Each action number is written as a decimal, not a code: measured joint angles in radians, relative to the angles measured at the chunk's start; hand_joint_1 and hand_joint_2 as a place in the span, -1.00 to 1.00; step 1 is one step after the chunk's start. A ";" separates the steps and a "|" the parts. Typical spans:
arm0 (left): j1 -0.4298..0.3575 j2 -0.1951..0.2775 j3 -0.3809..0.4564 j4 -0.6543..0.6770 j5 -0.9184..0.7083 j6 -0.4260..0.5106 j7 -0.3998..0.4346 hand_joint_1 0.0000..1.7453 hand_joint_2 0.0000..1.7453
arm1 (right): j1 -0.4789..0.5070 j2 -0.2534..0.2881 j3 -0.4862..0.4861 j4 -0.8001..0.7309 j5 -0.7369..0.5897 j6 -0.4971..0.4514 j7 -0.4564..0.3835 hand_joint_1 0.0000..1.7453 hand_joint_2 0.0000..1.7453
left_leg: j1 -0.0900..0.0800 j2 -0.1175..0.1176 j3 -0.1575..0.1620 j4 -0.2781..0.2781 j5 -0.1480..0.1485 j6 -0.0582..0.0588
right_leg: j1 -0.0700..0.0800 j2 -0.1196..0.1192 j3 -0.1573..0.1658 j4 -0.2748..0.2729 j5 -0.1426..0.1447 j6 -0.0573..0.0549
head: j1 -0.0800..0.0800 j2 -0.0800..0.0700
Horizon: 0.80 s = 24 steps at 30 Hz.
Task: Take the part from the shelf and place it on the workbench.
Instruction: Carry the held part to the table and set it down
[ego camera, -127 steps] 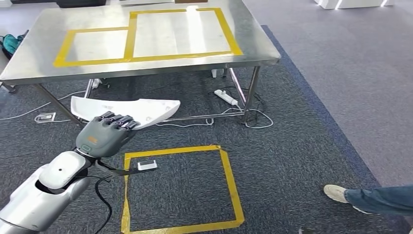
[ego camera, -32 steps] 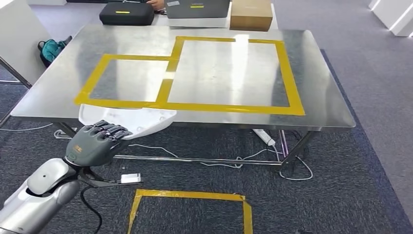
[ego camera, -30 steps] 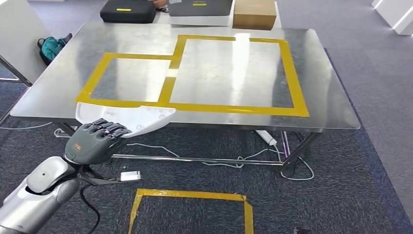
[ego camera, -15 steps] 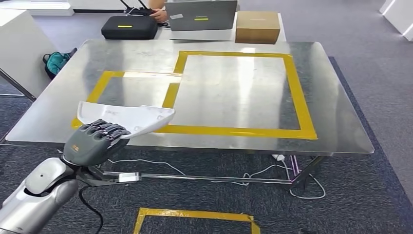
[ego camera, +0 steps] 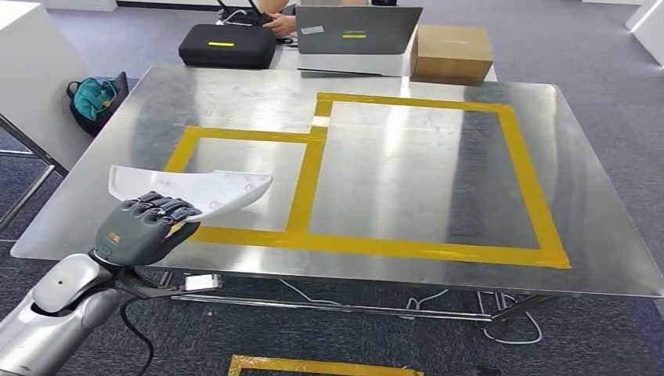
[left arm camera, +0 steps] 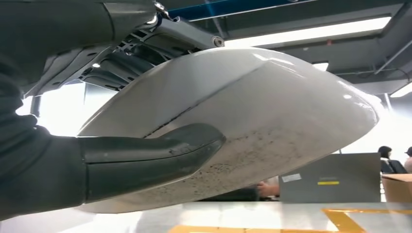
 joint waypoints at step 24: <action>0.032 0.011 -0.016 0.033 0.014 -0.070 -0.071 1.00 1.00 | 0.011 0.002 0.014 0.003 0.015 0.005 0.000 -1.00 -1.00 | -0.036 -0.016 -0.150 0.015 0.105 -0.008 | 0.038 0.038 0.166 -0.246 -0.034 -0.070 | -0.004 0.000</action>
